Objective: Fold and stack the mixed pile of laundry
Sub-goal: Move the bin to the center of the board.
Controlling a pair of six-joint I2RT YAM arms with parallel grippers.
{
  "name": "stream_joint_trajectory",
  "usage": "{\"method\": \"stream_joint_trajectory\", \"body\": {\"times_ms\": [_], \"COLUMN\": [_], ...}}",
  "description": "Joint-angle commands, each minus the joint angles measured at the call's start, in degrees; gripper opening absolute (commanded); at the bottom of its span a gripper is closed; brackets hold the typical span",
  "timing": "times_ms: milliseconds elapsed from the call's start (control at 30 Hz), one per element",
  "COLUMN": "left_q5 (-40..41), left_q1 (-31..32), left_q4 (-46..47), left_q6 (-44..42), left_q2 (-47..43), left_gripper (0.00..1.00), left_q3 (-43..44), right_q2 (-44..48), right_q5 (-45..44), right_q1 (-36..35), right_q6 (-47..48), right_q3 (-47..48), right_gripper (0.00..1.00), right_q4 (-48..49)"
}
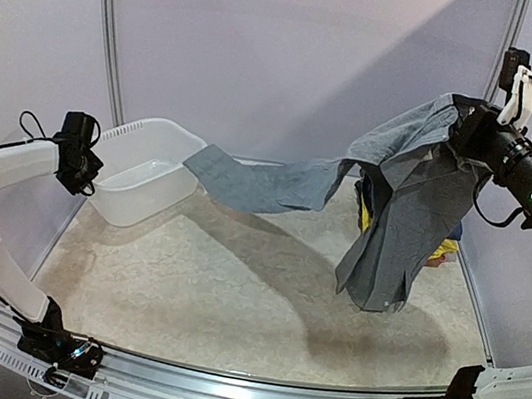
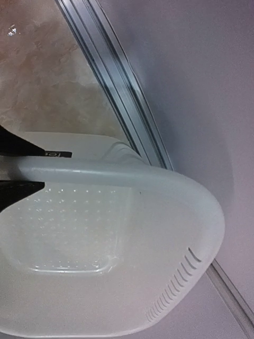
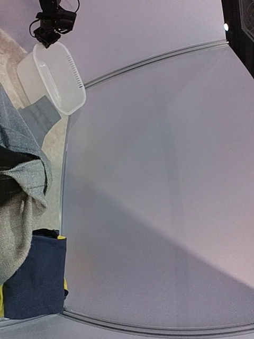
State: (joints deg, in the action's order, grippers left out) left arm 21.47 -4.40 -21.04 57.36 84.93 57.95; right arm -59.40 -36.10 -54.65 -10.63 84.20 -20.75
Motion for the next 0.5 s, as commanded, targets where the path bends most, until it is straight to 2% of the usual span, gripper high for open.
{"method": "stream_joint_trajectory", "body": {"times_ms": [0, 100, 367, 467], "left_q5": [6.7, 9.8, 21.3, 22.1], "left_q1": [0.4, 1.8, 5.4, 5.5], "left_q4": [5.6, 10.1, 10.3, 9.7], "left_q6": [11.2, 15.9, 28.6, 29.8], "left_q2": [0.1, 0.1, 4.6, 7.1], "left_gripper": [0.00, 0.00, 0.01, 0.24], "left_q3": [-2.1, -4.5, -2.5, -0.3], "right_q2": [3.7, 5.0, 3.4, 2.6], "right_q5": [-0.2, 1.9, 3.9, 3.8], "right_q1": [0.0, -0.1, 0.0, 0.0], "right_q6": [-3.9, -5.7, -7.9, -8.5], "right_q3": [-3.6, -5.5, -7.5, -7.9], "right_gripper": [0.00, 0.00, 0.00, 0.00], "right_q4": [-1.3, -1.5, -3.2, -3.7]}}
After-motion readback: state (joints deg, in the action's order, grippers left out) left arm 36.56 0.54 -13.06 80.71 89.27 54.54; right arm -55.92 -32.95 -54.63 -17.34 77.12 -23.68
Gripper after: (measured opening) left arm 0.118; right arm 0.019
